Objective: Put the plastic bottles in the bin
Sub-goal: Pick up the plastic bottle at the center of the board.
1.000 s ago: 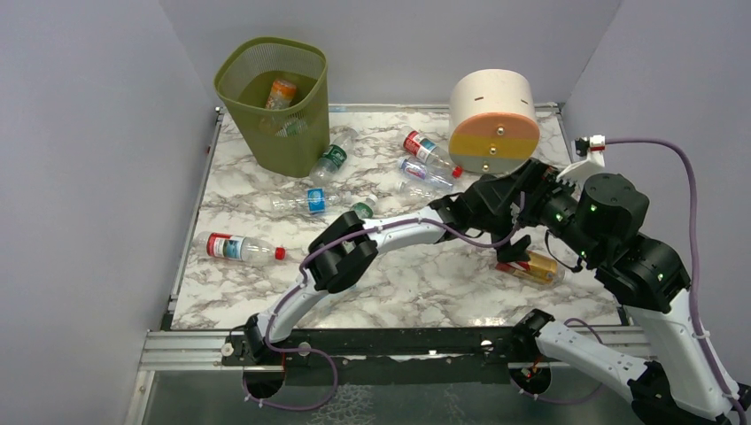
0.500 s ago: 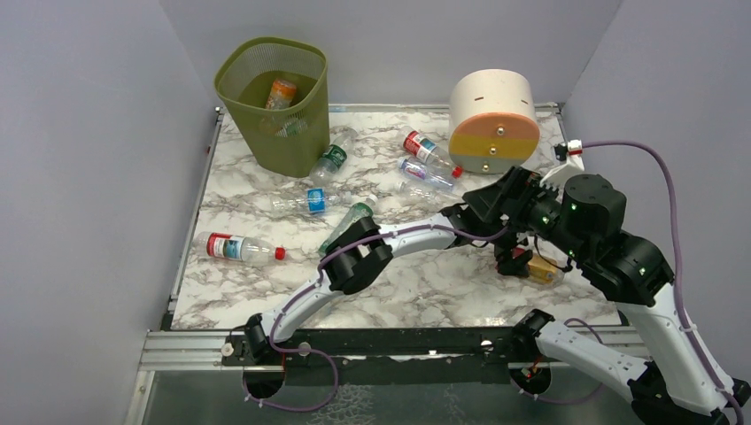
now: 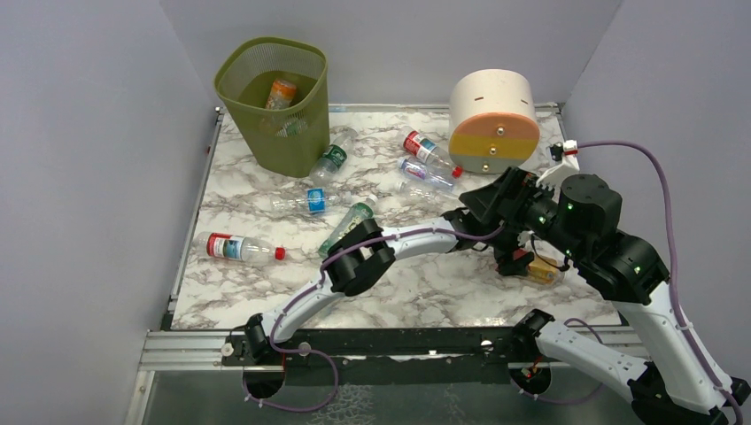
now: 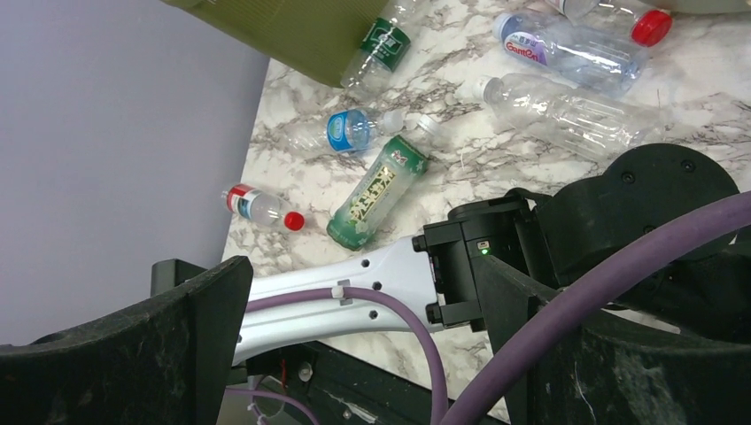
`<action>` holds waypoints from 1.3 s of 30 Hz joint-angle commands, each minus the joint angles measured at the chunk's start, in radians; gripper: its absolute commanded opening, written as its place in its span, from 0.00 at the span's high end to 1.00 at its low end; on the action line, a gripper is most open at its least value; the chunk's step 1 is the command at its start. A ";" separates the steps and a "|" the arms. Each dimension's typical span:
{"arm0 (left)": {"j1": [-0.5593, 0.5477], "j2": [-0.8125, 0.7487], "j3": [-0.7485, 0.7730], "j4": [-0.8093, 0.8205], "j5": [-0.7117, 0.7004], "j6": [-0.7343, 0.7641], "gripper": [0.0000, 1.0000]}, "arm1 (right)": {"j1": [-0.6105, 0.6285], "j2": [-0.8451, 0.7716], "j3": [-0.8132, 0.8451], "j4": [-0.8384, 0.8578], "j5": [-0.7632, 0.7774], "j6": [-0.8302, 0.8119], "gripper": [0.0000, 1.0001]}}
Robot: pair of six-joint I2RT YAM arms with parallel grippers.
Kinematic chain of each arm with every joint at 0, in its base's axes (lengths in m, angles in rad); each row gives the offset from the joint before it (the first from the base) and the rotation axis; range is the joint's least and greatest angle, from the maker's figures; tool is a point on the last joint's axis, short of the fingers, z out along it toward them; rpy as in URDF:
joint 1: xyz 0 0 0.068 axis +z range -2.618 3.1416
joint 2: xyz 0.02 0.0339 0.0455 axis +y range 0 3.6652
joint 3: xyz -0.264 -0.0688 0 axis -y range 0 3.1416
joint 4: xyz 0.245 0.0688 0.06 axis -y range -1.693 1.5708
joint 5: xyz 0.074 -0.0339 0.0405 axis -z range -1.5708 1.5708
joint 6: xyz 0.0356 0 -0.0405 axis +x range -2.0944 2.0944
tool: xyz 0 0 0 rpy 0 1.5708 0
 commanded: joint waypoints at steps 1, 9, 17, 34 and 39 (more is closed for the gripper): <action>-0.026 0.043 -0.030 -0.034 -0.126 0.039 0.13 | 0.004 -0.001 0.002 0.093 -0.050 0.002 0.01; -0.029 0.037 -0.061 -0.028 -0.163 0.017 0.31 | 0.004 -0.004 0.001 0.094 -0.059 0.005 0.01; -0.033 -0.025 -0.151 -0.013 -0.192 -0.007 0.48 | 0.004 -0.011 0.003 0.096 -0.069 0.015 0.01; -0.040 -0.336 -0.622 0.135 -0.321 -0.101 0.57 | 0.004 -0.034 0.054 0.125 -0.125 0.068 0.01; -0.040 -0.428 -0.751 0.168 -0.372 -0.125 0.58 | 0.004 -0.045 0.043 0.168 -0.179 0.086 0.00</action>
